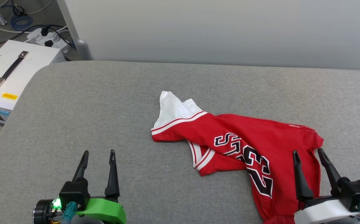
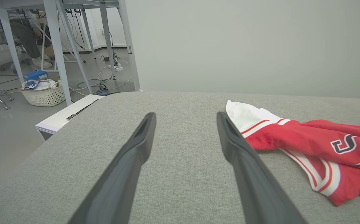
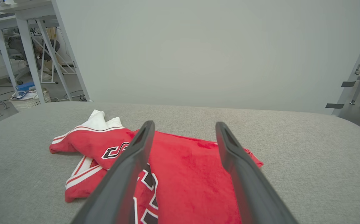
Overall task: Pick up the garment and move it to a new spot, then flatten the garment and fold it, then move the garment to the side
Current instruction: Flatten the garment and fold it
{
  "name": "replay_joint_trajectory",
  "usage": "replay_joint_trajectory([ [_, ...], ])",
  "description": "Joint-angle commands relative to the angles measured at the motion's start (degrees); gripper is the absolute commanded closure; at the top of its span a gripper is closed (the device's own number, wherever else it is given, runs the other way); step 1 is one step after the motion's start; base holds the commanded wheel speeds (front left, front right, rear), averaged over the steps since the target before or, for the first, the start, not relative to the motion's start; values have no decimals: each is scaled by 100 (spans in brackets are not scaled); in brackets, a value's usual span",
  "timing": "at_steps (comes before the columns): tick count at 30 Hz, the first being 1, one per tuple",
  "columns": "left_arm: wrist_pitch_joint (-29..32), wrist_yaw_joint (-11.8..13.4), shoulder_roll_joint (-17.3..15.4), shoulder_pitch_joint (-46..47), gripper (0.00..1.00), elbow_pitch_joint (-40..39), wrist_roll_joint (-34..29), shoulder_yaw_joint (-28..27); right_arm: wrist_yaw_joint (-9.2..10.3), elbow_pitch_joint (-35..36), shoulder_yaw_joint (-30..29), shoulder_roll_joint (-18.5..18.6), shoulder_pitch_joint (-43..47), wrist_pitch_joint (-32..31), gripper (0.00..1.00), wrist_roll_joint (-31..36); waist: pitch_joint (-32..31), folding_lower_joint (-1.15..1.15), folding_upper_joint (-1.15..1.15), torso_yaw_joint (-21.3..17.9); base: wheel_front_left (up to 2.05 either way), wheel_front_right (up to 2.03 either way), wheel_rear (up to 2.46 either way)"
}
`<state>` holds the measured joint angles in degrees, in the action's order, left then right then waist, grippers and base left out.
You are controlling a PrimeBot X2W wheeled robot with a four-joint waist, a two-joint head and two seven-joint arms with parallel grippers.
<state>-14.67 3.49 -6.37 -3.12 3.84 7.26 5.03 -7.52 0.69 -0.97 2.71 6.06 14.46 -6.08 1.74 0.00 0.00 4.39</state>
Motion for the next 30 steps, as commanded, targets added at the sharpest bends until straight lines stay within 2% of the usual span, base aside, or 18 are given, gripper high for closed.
replay_joint_trajectory([
  [1,-32,-49,57,-93,0,22,-85,-31,3,-15,13,17,75,54,0,-26,-1,0,0,-1,0,0,0],
  [9,-32,-195,174,-45,0,42,-232,-125,3,90,4,17,-92,54,0,77,89,0,0,54,0,0,0],
  [15,-32,-289,234,172,0,2,-299,-149,3,327,74,255,-881,54,0,181,357,0,0,155,0,0,0],
  [19,-32,-345,268,358,0,-34,-329,-122,3,462,219,677,-1759,54,0,11,616,0,0,286,0,0,0],
  [23,-33,-362,299,543,0,-61,-315,-124,3,301,680,1266,-2774,54,0,-254,893,0,0,412,0,0,0],
  [27,-33,-373,323,727,0,-90,-289,-92,3,-227,1549,1930,-3862,42,0,-655,1134,0,0,555,0,0,0],
  [30,-33,-366,335,842,0,-114,-264,-59,3,-677,2462,2385,-4727,-394,0,-1161,1304,0,0,671,0,0,0],
])
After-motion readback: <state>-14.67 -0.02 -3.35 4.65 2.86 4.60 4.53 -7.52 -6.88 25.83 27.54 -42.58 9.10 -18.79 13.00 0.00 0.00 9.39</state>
